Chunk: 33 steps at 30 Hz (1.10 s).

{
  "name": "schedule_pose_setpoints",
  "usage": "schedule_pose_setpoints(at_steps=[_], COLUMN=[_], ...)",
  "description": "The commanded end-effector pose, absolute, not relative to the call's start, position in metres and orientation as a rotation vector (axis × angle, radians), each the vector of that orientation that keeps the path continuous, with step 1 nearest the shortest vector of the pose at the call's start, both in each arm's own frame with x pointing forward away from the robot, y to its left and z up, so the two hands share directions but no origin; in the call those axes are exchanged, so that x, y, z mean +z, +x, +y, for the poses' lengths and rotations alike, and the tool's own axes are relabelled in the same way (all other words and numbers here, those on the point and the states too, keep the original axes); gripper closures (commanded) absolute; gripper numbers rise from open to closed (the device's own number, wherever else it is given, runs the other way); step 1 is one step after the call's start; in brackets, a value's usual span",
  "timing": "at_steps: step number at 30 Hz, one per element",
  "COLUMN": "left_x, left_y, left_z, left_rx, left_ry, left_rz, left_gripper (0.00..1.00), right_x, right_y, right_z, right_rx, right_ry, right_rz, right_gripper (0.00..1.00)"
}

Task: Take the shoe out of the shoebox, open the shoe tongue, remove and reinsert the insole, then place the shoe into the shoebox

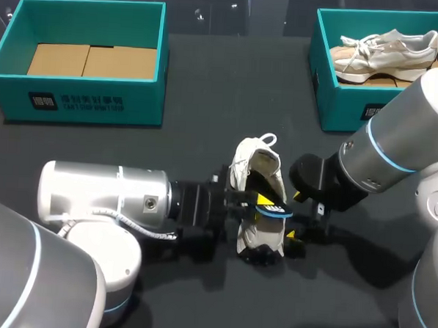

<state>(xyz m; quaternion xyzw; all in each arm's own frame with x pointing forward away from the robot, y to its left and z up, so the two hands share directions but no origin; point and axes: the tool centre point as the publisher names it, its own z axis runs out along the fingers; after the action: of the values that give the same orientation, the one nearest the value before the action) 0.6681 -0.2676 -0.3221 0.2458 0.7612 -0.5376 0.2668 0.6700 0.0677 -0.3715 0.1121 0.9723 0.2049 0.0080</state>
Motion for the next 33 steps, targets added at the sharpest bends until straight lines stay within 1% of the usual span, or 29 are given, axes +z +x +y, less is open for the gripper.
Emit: schedule_pose_setpoints(at_steps=[1,8,13,15,17,23,25,28,33], left_x=[-0.332,-0.345,-0.341,-0.339,-0.336,-0.326,-0.322,-0.315,-0.309], left_y=[0.680,0.698,0.696,0.694,0.692,0.683,0.680,0.677,0.671], left_z=[-0.275,-0.268,-0.264,-0.263,-0.262,-0.262,-0.263,-0.264,-0.268], left_rx=[-1.425,-1.394,-1.397,-1.402,-1.406,-1.432,-1.440,-1.453,-1.476], left_ry=[0.655,0.606,0.593,0.593,0.595,0.599,0.600,0.604,0.622], left_rz=[2.072,2.099,2.102,2.099,2.095,2.079,2.071,2.060,2.048], left_gripper=[1.00,1.00,1.00,0.84,0.75,0.73,0.68,0.64,0.66], right_x=[-0.372,-0.372,-0.372,-0.372,-0.372,-0.372,-0.372,-0.372,-0.372], right_y=[0.669,0.669,0.669,0.669,0.669,0.669,0.669,0.669,0.669], right_z=[0.068,0.068,0.068,0.068,0.068,0.068,0.068,0.068,0.068], right_rx=[0.639,0.639,0.639,0.639,0.639,0.639,0.639,0.639,0.639], right_ry=[0.351,0.351,0.351,0.351,0.351,0.351,0.351,0.351,0.351], right_rz=[3.036,3.036,3.036,3.036,3.036,3.036,3.036,3.036,3.036], right_gripper=[0.00,0.00,0.00,0.00,0.00,0.00,0.00,0.00,0.00])
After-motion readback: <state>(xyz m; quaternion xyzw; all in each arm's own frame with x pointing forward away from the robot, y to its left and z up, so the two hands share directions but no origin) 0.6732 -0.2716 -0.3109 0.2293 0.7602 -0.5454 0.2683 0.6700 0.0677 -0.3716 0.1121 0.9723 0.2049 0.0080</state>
